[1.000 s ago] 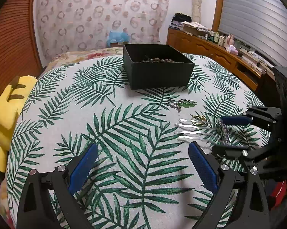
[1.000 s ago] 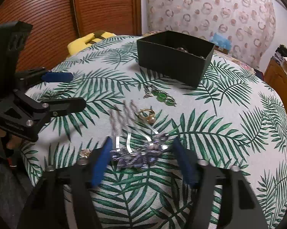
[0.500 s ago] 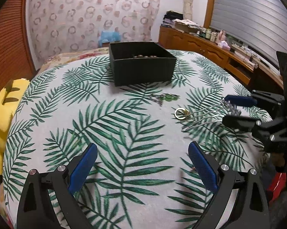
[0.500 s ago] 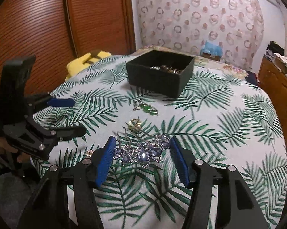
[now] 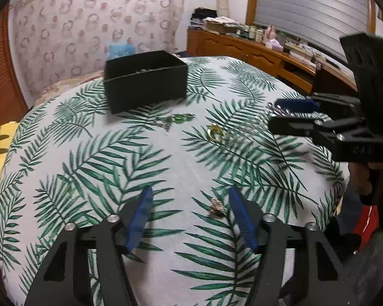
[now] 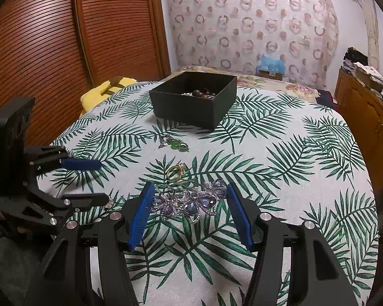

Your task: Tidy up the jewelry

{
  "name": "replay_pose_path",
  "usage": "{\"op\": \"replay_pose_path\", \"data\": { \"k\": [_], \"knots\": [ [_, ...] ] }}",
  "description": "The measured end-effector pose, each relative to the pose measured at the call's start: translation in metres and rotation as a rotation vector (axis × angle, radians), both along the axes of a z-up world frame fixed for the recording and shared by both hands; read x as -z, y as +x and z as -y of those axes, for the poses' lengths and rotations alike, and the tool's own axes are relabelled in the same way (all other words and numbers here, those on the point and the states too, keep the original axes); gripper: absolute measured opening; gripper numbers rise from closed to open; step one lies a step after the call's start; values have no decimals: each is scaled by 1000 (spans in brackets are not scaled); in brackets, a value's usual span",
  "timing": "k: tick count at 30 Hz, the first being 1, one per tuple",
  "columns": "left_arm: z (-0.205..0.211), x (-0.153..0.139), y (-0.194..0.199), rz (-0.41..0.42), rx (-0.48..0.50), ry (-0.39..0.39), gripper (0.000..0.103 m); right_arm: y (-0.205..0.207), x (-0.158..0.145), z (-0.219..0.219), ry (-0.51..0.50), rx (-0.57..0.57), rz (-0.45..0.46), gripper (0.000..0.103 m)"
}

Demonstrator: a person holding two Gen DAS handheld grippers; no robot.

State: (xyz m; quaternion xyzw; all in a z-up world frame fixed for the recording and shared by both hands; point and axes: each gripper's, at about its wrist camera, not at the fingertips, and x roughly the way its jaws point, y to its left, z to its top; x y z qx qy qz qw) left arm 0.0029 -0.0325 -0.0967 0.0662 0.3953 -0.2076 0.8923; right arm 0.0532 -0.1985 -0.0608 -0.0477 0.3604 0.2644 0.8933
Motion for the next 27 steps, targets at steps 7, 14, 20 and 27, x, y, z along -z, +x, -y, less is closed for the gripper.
{"op": "replay_pose_path", "data": {
  "k": [7,14,20,27],
  "knots": [
    [9,5,-3,-19,42,5,30,2,-4,1,12,2,8,61],
    [12,7,-6,-20,64,9,11,2,-6,1,14,2,13,61],
    [3,6,-2,-31,38,-22,11,2,-10,-2,18,-3,21,61],
    [-10,-4,11,-11,-4,-45,11,7,-24,-9,14,-23,54,61]
  ]
}}
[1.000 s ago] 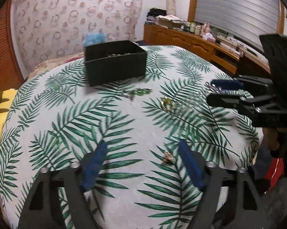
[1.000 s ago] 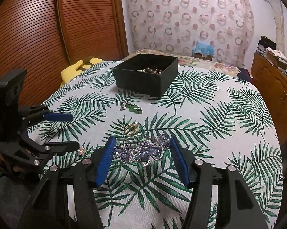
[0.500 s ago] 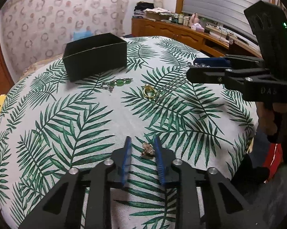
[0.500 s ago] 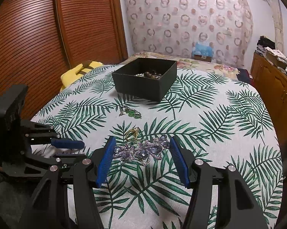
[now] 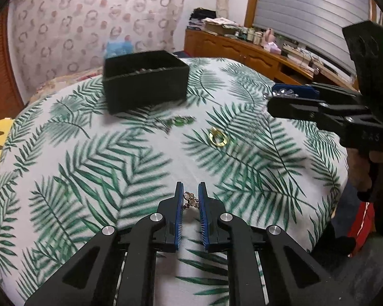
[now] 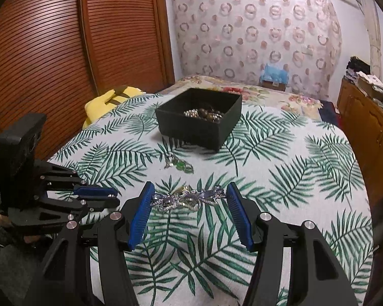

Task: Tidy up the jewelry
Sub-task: 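Drop the brooch and charm into the black box, opening both grippers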

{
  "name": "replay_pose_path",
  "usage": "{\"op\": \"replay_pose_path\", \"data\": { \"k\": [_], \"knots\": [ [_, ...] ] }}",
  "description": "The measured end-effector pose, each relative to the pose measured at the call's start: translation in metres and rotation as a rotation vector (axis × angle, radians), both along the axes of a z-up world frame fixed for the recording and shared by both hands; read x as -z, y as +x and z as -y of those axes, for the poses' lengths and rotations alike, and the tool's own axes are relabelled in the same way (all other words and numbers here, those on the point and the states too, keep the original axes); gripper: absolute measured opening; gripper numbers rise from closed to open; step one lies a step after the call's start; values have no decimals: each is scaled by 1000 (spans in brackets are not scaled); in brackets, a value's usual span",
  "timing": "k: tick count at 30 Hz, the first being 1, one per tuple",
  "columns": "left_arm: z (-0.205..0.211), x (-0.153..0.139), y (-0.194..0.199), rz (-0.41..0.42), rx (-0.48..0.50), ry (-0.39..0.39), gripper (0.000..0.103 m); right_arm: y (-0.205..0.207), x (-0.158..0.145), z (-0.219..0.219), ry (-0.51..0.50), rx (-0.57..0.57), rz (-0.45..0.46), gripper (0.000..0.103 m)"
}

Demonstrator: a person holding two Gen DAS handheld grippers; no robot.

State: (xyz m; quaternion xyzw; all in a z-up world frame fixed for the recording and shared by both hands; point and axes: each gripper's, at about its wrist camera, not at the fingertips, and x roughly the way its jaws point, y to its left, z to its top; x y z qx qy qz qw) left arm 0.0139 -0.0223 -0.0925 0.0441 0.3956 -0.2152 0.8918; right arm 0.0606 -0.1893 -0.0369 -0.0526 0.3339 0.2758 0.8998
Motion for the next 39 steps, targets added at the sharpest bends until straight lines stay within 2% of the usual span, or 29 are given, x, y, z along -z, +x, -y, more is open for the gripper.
{"op": "replay_pose_path", "data": {
  "k": [11,25,33,39],
  "knots": [
    [-20,-25,37,64,-62,0,11,20,-25,-11,-1,-27,65,61],
    [-39,-54,77,133,-123,2,11,92,-64,-36,-2,-26,151,61],
    [-45,-69,95,163,-139,4,11,128,-64,-61,-45,-14,164,61],
    [-45,-71,103,170,-148,1,11,154,-51,-63,-50,11,109,61]
  ]
}}
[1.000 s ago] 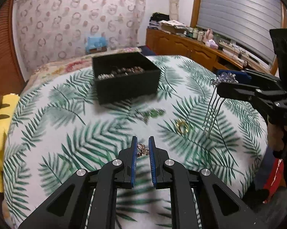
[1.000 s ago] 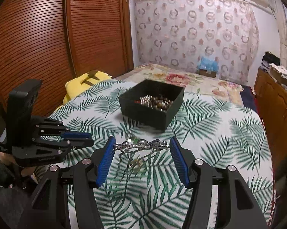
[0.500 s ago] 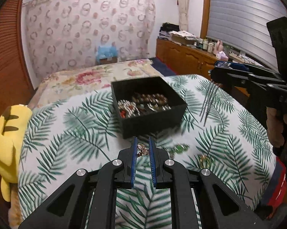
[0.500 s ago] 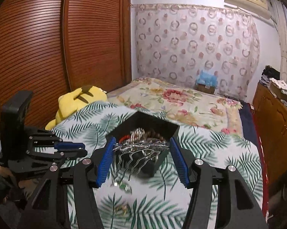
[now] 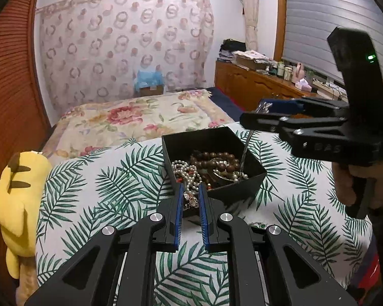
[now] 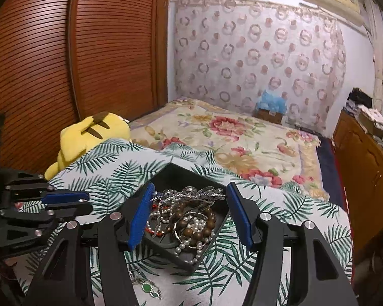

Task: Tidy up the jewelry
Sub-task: 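Drop the brooch and charm into the black box, opening both grippers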

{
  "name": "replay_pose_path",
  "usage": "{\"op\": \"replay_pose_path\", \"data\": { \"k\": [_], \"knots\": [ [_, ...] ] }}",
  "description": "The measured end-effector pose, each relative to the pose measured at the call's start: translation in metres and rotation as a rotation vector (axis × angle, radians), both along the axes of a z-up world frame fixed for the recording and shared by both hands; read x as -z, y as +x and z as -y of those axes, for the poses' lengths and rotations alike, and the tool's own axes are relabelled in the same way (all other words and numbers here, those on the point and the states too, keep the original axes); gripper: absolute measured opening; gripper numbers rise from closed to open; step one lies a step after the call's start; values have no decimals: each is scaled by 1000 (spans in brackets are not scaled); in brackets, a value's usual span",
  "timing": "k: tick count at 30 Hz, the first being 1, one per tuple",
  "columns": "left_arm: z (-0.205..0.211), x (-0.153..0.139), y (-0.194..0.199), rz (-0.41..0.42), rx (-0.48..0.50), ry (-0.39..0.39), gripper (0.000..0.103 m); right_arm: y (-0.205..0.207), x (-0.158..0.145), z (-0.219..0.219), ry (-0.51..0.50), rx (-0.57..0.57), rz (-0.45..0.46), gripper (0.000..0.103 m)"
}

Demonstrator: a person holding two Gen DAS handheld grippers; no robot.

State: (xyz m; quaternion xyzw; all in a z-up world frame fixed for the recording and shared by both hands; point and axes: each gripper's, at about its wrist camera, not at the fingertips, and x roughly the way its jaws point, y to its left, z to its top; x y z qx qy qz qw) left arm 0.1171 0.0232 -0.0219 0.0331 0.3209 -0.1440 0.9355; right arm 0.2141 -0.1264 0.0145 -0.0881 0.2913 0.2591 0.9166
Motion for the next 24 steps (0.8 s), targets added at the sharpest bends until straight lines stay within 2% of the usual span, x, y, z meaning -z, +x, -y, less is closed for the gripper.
{"op": "replay_pose_path", "data": {
  "k": [10,14,20,22,24],
  "knots": [
    [1,3,12,-6,-1,0,11,16,28,-12,-46,0,-95,61],
    [2,3,21,-7,-3,7,11,26,36,-16,-31,-8,-131,61],
    [3,3,32,-6,-14,9,11,39,32,-12,29,-14,-141,62],
    [2,4,36,-9,-19,5,11,42,28,-9,46,-13,-132,69],
    [2,4,38,-8,-20,3,11,42,24,-6,53,-4,-122,69]
  ]
}}
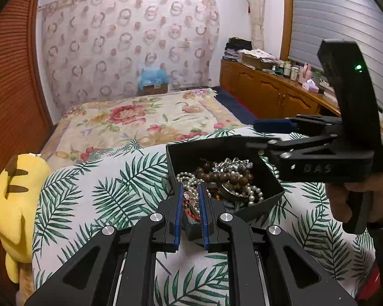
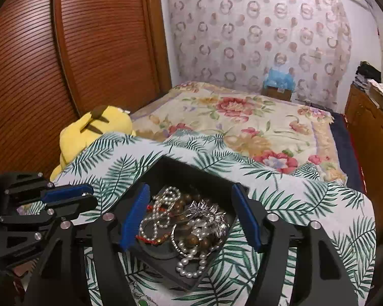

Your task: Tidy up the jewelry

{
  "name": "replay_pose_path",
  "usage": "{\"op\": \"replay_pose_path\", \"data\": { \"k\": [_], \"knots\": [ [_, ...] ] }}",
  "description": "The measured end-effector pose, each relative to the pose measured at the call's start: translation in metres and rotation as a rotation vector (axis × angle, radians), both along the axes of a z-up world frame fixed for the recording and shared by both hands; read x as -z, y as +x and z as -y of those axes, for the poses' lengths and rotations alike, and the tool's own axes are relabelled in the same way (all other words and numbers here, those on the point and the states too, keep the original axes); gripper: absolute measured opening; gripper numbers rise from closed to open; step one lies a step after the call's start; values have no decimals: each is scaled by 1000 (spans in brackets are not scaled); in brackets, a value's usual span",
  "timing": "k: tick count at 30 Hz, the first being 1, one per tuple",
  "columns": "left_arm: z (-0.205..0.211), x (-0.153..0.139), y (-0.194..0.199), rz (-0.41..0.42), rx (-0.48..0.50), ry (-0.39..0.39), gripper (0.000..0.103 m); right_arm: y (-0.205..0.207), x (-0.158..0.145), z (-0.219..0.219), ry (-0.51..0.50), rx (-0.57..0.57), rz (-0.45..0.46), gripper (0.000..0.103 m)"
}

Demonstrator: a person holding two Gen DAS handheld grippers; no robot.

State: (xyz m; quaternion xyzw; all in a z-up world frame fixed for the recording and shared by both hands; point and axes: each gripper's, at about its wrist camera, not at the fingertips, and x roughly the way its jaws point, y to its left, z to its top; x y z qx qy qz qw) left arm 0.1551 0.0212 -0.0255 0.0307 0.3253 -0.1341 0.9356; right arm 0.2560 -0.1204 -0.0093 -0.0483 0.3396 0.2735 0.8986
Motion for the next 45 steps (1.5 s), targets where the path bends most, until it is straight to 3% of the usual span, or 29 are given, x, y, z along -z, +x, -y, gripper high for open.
{"op": "replay_pose_path", "data": {
  "k": [14,16,18,21,26,31,37,41,42,45],
  "knots": [
    [24,-2,24,14,38,7,13,-51,13,41,-56,40,34,69],
    [26,-2,24,14,39,5,31,-56,16,43,-55,29,28,61],
    [25,-3,21,22,38,-2,42,-64,20,43,-56,12,16,61],
    [22,-1,17,14,37,-3,43,-77,29,38,-68,-28,-4,53],
    [17,3,-2,3,43,-1,45,-103,53,31,-89,-85,-58,48],
    [17,12,-22,-15,66,12,48,-118,69,25,-134,-126,-101,32],
    [24,33,-35,-66,100,28,48,-131,77,21,-143,-158,-150,31],
    [31,48,-37,-100,120,44,48,-138,81,16,-182,-165,-135,29],
    [33,51,-36,-106,124,48,48,-139,81,16,-189,-164,-131,19],
    [38,59,-36,-127,141,57,48,-143,80,16,-208,-172,-118,13]
  ]
}}
